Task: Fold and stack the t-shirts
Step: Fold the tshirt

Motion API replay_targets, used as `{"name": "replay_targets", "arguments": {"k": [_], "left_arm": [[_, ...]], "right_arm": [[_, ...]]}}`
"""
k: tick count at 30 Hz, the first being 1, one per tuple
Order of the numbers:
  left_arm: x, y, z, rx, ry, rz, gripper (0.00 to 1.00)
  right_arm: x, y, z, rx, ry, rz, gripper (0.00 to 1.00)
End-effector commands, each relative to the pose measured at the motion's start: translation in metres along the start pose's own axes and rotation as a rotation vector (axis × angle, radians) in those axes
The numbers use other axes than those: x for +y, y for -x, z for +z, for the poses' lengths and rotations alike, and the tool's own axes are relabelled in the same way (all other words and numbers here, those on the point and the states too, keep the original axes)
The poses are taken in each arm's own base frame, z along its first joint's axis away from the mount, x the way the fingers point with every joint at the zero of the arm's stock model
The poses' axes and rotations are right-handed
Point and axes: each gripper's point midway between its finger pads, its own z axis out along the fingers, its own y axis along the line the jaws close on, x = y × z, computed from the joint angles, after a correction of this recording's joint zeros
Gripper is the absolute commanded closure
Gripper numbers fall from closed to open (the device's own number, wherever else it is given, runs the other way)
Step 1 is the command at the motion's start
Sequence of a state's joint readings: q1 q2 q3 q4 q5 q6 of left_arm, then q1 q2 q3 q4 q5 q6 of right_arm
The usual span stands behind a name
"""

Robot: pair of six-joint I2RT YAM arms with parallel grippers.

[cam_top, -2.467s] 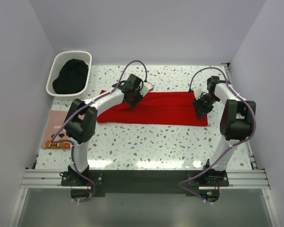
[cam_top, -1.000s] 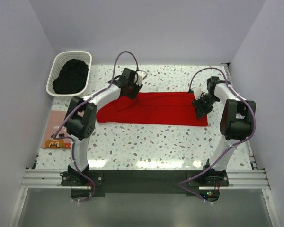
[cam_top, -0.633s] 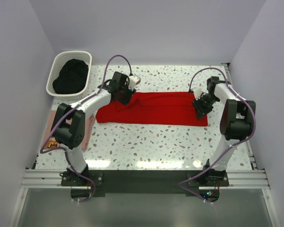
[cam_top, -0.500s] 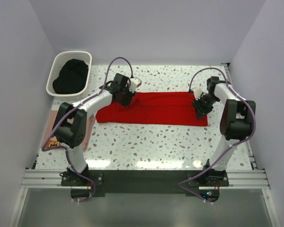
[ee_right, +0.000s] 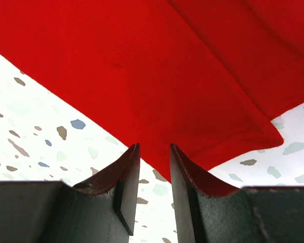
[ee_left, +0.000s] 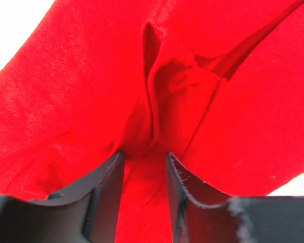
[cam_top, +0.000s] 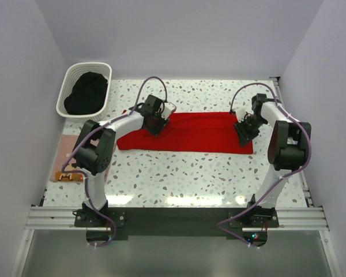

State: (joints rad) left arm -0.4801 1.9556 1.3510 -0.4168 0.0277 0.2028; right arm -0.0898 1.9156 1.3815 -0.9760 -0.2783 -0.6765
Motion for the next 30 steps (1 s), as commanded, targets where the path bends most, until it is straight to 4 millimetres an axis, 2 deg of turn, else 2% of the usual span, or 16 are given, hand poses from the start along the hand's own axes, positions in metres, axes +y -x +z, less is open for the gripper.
{"name": "replay_targets", "arguments": {"k": [1, 4, 5, 7, 8, 10, 15, 19, 26, 28, 30], "left_arm": [[0.012, 0.025, -0.007, -0.062, 0.042, 0.016, 0.58], [0.017, 0.031, -0.009, -0.071, 0.069, 0.011, 0.70], [0.018, 0.035, -0.010, -0.080, 0.070, 0.008, 0.79], [0.018, 0.039, -0.008, -0.088, 0.066, -0.002, 0.88], [0.018, 0.045, -0.008, -0.097, 0.065, -0.004, 0.95], [0.019, 0.051, -0.004, -0.101, 0.063, -0.014, 1.00], [0.019, 0.060, 0.001, -0.109, 0.058, -0.043, 1.00], [0.018, 0.074, 0.004, -0.136, 0.039, -0.067, 1.00], [0.022, 0.080, 0.017, -0.139, 0.054, -0.105, 1.00], [0.026, 0.079, 0.021, -0.139, 0.058, -0.111, 0.97], [0.039, 0.077, 0.021, -0.136, 0.091, -0.135, 0.89]], "right_arm": [[-0.004, 0.004, 0.001, -0.001, -0.008, -0.010, 0.66], [-0.004, 0.003, 0.002, 0.002, -0.005, -0.009, 0.66], [-0.004, 0.004, 0.002, 0.000, -0.005, -0.009, 0.66], [-0.003, 0.003, 0.003, 0.002, -0.001, -0.005, 0.66], [-0.004, 0.003, 0.003, 0.002, -0.001, -0.007, 0.66], [-0.004, 0.004, 0.003, 0.001, -0.002, -0.007, 0.66], [-0.005, 0.002, 0.002, 0.007, -0.009, -0.010, 0.66], [-0.005, 0.000, 0.005, 0.014, -0.007, -0.013, 0.66], [-0.004, 0.001, 0.004, 0.010, -0.005, -0.007, 0.66], [-0.005, 0.003, 0.002, 0.004, -0.008, -0.006, 0.66], [-0.003, 0.003, 0.001, 0.001, -0.006, -0.009, 0.66]]}}
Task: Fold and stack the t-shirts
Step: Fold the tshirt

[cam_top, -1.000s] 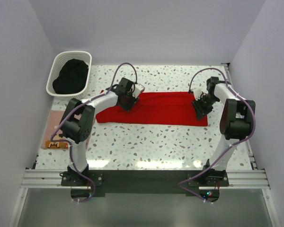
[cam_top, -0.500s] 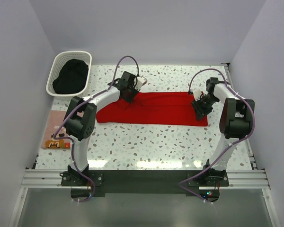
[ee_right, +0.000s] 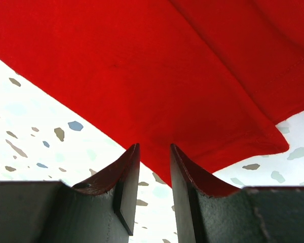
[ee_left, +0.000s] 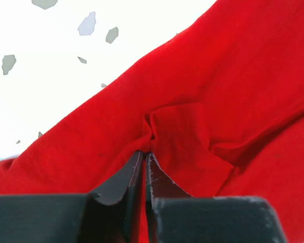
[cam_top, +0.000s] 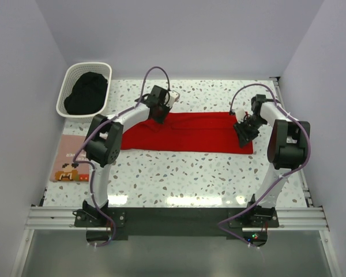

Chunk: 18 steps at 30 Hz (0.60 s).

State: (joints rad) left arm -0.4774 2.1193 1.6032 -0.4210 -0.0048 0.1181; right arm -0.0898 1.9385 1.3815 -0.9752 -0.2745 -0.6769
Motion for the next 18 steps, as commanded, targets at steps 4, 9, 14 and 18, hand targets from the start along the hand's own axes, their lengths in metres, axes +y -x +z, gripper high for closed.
{"name": "replay_targets", "arguments": {"k": [4, 9, 14, 18], "left_arm": [[0.039, 0.029, -0.022, -0.106, 0.062, -0.083, 0.78], [0.065, 0.030, -0.054, -0.153, 0.127, -0.062, 0.68], [0.057, 0.016, -0.069, -0.131, 0.053, -0.065, 0.69], [0.043, -0.001, -0.063, -0.094, -0.007, -0.068, 0.72]], "right_arm": [[0.000, 0.011, -0.012, -0.040, -0.008, -0.017, 0.65], [0.002, 0.025, -0.025, -0.085, -0.003, -0.017, 0.65], [0.001, 0.040, -0.035, -0.134, -0.007, -0.015, 0.65], [-0.004, 0.050, -0.034, -0.154, -0.014, -0.007, 0.65]]}}
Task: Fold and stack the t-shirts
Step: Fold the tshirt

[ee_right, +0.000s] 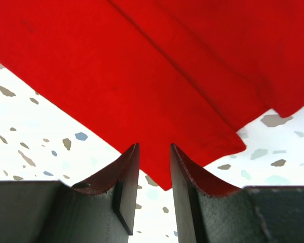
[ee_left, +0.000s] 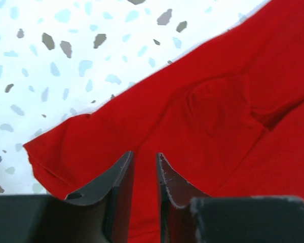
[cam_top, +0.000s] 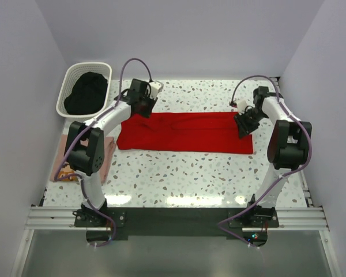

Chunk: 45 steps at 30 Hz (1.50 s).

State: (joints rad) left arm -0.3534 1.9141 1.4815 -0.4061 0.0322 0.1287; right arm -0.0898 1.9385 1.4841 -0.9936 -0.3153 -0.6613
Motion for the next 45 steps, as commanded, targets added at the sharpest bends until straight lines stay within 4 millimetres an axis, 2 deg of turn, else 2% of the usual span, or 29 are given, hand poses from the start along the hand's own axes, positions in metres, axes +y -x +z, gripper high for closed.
{"name": "replay_targets", "arguments": {"k": [1, 5, 7, 13, 16, 17, 19, 20, 21, 22, 23, 24, 25, 26, 27, 28, 29, 30, 31, 32, 34, 35, 37, 41, 45], "left_arm": [[-0.015, -0.011, -0.001, 0.020, -0.074, 0.009, 0.73], [-0.022, -0.037, 0.015, 0.096, -0.102, -0.005, 0.75], [-0.022, -0.051, 0.024, 0.140, -0.099, -0.009, 0.75], [-0.021, -0.095, 0.037, 0.252, -0.076, -0.019, 0.75], [-0.019, -0.110, 0.046, 0.297, -0.066, -0.012, 0.76], [-0.016, -0.113, 0.052, 0.309, -0.066, -0.007, 0.76], [-0.011, -0.114, 0.060, 0.321, -0.061, 0.002, 0.76], [-0.005, -0.114, 0.065, 0.325, -0.056, 0.022, 0.76], [0.000, -0.106, 0.078, 0.318, -0.051, 0.039, 0.76], [0.002, -0.104, 0.083, 0.333, -0.055, 0.054, 0.76], [0.004, -0.097, 0.089, 0.329, -0.065, 0.085, 0.76], [0.009, -0.069, 0.104, 0.279, -0.065, 0.099, 0.76], [0.009, -0.057, 0.106, 0.272, -0.079, 0.107, 0.76], [0.011, -0.011, 0.111, 0.171, -0.092, 0.115, 0.76], [0.012, 0.012, 0.108, 0.121, -0.095, 0.113, 0.74], [0.014, 0.035, 0.105, 0.063, -0.090, 0.106, 0.74], [0.018, 0.070, 0.089, -0.027, -0.082, 0.087, 0.73], [0.018, 0.086, 0.080, -0.071, -0.081, 0.086, 0.69], [0.020, 0.105, 0.070, -0.139, -0.070, 0.090, 0.68], [0.021, 0.113, 0.050, -0.176, -0.060, 0.088, 0.66], [0.021, 0.126, 0.030, -0.249, -0.048, 0.080, 0.62], [0.016, 0.122, 0.017, -0.253, -0.069, 0.080, 0.61], [0.003, 0.108, 0.013, -0.212, -0.101, 0.076, 0.61], [-0.017, 0.059, 0.018, -0.072, -0.166, 0.023, 0.66], [-0.035, 0.028, 0.021, -0.012, -0.242, -0.004, 0.67]], "right_arm": [[0.001, 0.024, -0.011, -0.073, 0.003, 0.008, 0.65], [-0.009, 0.035, 0.005, -0.074, -0.008, 0.019, 0.65], [-0.009, 0.035, 0.013, -0.052, 0.000, 0.024, 0.65], [-0.015, 0.010, 0.037, 0.037, -0.021, 0.006, 0.66], [-0.006, -0.009, 0.045, 0.084, 0.005, -0.006, 0.66], [0.003, -0.022, 0.050, 0.120, 0.025, -0.010, 0.66], [0.016, -0.030, 0.047, 0.131, 0.043, -0.030, 0.66], [0.032, -0.047, 0.049, 0.173, 0.085, -0.026, 0.66], [0.043, -0.052, 0.048, 0.190, 0.102, -0.046, 0.66], [0.058, -0.052, 0.043, 0.185, 0.109, -0.077, 0.66], [0.076, -0.070, 0.045, 0.226, 0.150, -0.077, 0.66], [0.099, -0.073, 0.047, 0.248, 0.183, -0.126, 0.66], [0.119, -0.085, 0.047, 0.276, 0.213, -0.145, 0.66], [0.148, -0.081, 0.041, 0.257, 0.271, -0.186, 0.66], [0.166, -0.080, 0.035, 0.241, 0.333, -0.175, 0.65], [0.177, -0.069, 0.026, 0.203, 0.381, -0.197, 0.65], [0.188, -0.068, 0.012, 0.207, 0.440, -0.158, 0.65], [0.184, -0.060, 0.005, 0.186, 0.439, -0.140, 0.66], [0.175, -0.041, -0.006, 0.131, 0.421, -0.143, 0.66], [0.161, -0.038, -0.013, 0.113, 0.405, -0.111, 0.66], [0.135, -0.022, -0.020, 0.073, 0.314, -0.137, 0.66], [0.121, -0.017, -0.018, 0.055, 0.263, -0.152, 0.66], [0.105, -0.013, -0.014, 0.068, 0.193, -0.178, 0.67], [0.097, 0.000, 0.002, 0.067, 0.171, -0.199, 0.69], [0.087, 0.001, 0.021, 0.098, 0.108, -0.235, 0.73]]}}
